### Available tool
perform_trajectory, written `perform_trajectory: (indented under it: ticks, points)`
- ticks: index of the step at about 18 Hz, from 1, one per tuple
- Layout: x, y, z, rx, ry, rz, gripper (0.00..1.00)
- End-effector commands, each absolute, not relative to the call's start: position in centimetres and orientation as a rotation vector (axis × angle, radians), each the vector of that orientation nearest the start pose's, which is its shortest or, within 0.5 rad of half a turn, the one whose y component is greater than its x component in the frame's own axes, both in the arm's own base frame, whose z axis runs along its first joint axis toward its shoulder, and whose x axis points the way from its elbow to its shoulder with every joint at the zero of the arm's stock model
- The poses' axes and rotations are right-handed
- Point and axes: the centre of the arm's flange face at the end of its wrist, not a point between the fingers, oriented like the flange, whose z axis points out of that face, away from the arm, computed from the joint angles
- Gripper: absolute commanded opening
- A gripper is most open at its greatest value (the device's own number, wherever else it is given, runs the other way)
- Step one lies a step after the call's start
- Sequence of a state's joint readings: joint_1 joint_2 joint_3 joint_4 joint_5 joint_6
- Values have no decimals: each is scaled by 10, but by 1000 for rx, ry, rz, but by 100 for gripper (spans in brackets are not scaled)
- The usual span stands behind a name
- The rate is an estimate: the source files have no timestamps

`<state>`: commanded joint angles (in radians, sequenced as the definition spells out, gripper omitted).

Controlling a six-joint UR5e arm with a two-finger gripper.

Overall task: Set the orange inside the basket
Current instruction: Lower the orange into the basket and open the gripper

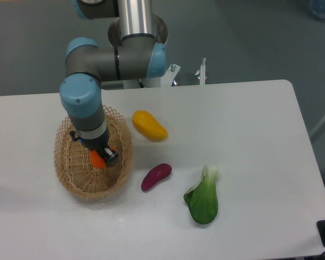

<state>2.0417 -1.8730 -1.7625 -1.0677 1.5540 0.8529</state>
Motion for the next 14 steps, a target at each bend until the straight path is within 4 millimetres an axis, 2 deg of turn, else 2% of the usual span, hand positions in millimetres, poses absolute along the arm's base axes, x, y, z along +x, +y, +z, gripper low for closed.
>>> perform_trajectory:
  ticks: [6,8,9,12,14]
  points:
    - [-140,572,288,-3060,592,-6,75]
    - [-141,572,291,-3058,584,1,97]
    - [-142,572,293,-3057,582,6,100]
    - [-148,573,303,-3045,570,26,100]
    - [-168,566,316,-3033,527,49,100]
